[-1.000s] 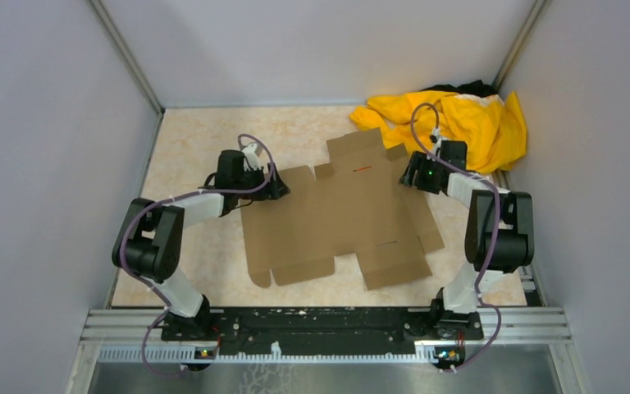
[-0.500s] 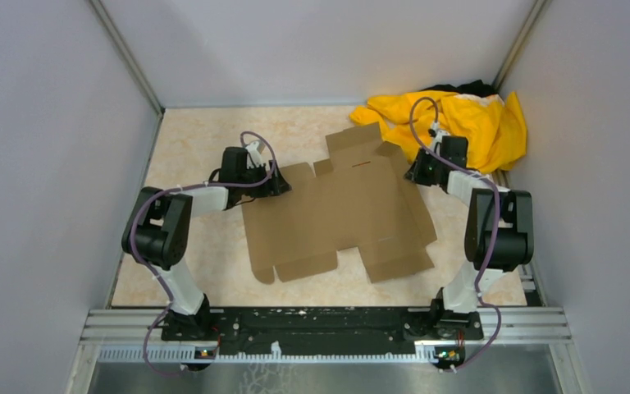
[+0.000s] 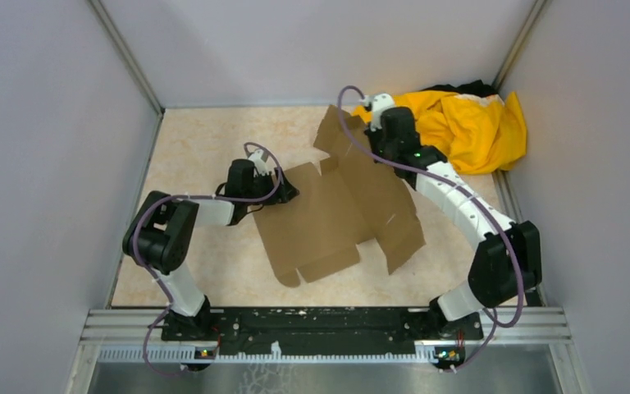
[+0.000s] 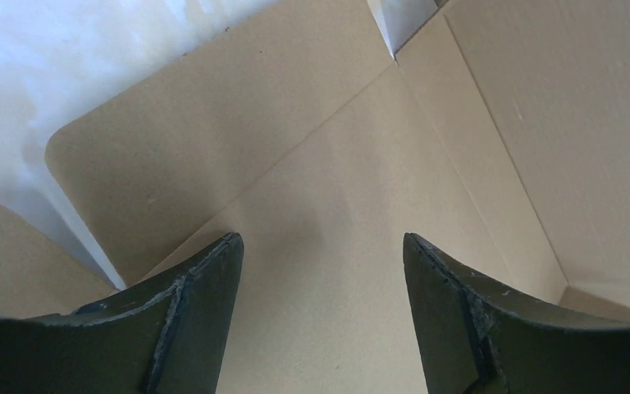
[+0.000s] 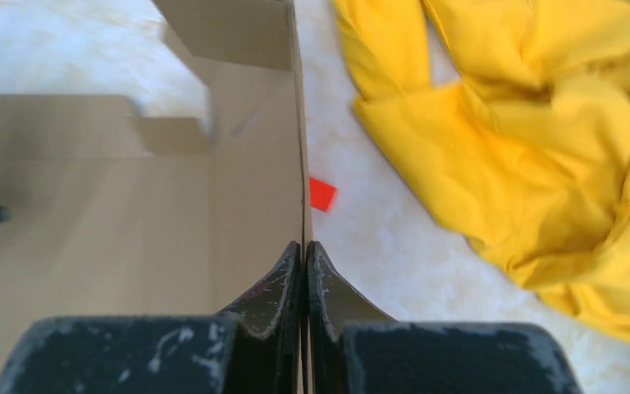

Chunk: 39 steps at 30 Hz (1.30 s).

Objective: Fold the paper box

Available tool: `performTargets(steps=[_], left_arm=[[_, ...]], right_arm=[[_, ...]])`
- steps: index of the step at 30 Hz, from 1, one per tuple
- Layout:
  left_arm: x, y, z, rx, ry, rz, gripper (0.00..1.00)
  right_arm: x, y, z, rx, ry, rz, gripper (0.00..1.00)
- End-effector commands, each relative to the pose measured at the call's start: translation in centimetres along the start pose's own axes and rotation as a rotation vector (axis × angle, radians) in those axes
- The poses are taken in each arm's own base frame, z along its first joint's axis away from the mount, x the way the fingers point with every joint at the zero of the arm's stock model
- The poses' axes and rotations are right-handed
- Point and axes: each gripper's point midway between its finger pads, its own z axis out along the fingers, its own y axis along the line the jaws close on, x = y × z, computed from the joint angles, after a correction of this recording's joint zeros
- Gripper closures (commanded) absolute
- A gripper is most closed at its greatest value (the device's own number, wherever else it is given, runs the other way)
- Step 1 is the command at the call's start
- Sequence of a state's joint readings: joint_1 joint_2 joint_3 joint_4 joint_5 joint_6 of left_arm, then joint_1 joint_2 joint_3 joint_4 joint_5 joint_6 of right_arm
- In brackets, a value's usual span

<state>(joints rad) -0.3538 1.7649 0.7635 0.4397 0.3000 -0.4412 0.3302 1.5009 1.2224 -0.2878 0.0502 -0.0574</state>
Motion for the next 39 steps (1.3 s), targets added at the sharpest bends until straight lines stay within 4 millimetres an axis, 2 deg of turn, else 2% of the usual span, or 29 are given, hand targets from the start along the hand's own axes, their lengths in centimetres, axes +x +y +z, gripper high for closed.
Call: performTargets(steps=[1, 3, 6, 10, 16, 24, 30, 32, 34, 38, 39], left_arm=[[8.6, 0.0, -1.0, -0.003, 0.245, -0.121, 0.22], [8.6, 0.1, -1.0, -0.004, 0.238, -0.12, 0.22], [8.0, 0.0, -1.0, -0.005, 0.219, -0.111, 0.22], [6.5, -0.2, -0.7, -0.001, 0.187, -0.087, 0.22], [4.4, -0.2, -0.2, -0.004, 0.165, -0.059, 0.21], [5.1, 0.5, -0.2, 0.003, 0.17, -0.08, 0.22], [4.3, 0.7, -0.2, 0.019, 0.15, -0.088, 0.21], [3.2, 0.9, -0.1, 0.028, 0.128, -0.087, 0.21], [1.3, 1.1, 0.0, 0.037, 0.1, -0.087, 0.2], [-4.0, 1.8, 0.0, 0.07, 0.012, -0.103, 0.18], [-5.9, 2.2, 0.1, 0.083, -0.016, -0.113, 0.18]], right_arm=[[-1.1, 4.4, -3.6, 0.052, 0.031, -0.241, 0.99], [-1.3, 6.0, -4.7, 0.088, 0.036, -0.328, 1.0], [-1.0, 7.1, -5.7, 0.167, 0.056, -0.45, 1.0], [0.3, 8.0, -6.0, 0.216, 0.094, -0.556, 1.0], [1.4, 7.3, -5.4, 0.29, 0.132, -0.615, 0.97], [0.8, 7.0, -4.2, 0.353, 0.146, -0.663, 0.95], [0.4, 5.9, -4.2, 0.449, 0.15, -0.703, 1.0], [0.3, 5.9, -4.5, 0.452, 0.135, -0.72, 1.0], [0.5, 6.1, -4.8, 0.442, 0.128, -0.743, 1.0], [1.0, 6.6, -5.6, 0.434, 0.113, -0.807, 1.0], [1.0, 6.9, -5.8, 0.425, 0.104, -0.82, 1.0]])
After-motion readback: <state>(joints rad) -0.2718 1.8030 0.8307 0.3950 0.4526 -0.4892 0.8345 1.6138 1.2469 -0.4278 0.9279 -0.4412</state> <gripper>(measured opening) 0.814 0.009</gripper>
